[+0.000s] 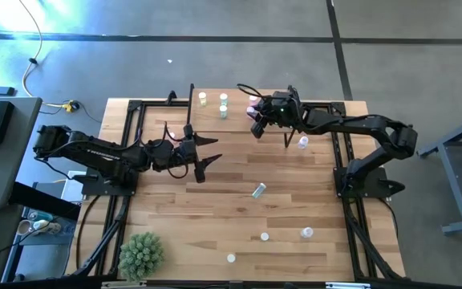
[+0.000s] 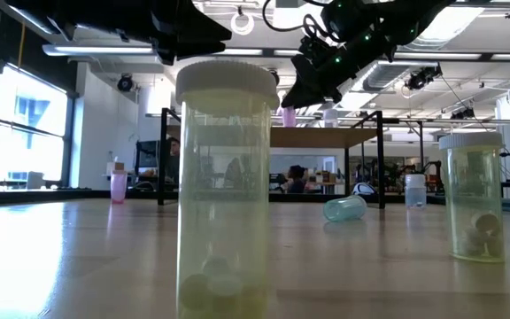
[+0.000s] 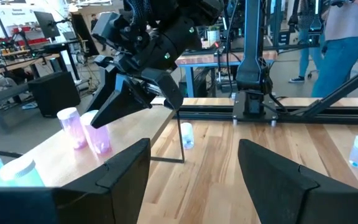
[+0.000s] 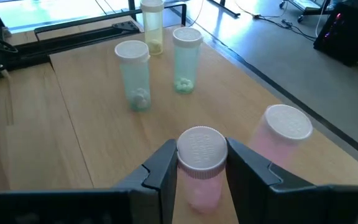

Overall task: Pick and place medicine bottles onto shelf by color
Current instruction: Put the bottom pink pill bottle and align it with the other pink bottle on the shelf

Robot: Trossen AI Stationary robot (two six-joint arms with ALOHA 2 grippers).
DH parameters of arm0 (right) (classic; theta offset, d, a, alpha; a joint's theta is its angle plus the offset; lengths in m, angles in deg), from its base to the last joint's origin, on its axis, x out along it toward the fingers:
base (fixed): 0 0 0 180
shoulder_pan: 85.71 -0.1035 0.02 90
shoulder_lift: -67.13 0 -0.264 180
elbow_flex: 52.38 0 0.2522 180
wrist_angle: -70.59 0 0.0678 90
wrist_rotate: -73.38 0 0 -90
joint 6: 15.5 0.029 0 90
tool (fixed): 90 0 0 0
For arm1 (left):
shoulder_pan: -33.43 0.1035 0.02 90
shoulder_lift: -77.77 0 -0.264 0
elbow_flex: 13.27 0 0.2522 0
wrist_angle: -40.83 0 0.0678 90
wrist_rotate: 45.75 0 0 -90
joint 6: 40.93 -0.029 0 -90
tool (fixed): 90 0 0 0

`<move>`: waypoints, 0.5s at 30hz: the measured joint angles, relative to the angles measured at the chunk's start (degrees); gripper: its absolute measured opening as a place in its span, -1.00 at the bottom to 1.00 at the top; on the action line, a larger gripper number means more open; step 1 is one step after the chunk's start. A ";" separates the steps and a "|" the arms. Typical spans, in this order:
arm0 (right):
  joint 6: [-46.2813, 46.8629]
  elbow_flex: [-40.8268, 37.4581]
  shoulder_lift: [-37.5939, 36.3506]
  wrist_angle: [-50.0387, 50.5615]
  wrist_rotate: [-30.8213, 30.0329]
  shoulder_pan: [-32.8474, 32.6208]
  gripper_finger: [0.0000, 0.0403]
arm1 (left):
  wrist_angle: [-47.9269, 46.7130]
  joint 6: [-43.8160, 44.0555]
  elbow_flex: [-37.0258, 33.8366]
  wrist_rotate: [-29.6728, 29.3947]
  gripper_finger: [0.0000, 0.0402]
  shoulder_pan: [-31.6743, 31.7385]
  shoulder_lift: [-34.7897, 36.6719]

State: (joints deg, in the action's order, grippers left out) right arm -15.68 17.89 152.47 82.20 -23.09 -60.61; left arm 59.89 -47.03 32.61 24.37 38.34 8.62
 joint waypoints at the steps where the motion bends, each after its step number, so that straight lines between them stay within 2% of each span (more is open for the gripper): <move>1: 0.00 0.00 0.00 0.00 -0.05 0.02 -0.48 | 0.00 -0.03 0.00 -0.01 0.17 0.00 0.00; 10: 1.00 0.00 0.00 0.20 -0.14 0.02 -0.48 | 0.02 0.00 0.00 -0.01 0.17 0.00 0.00; 15: 1.44 0.00 0.02 0.21 -0.17 0.02 -0.38 | 0.04 0.00 0.00 -0.02 0.17 0.00 0.00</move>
State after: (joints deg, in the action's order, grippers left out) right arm -14.24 17.89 152.50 82.41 -23.26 -60.59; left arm 59.93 -47.04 32.61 24.35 38.34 8.62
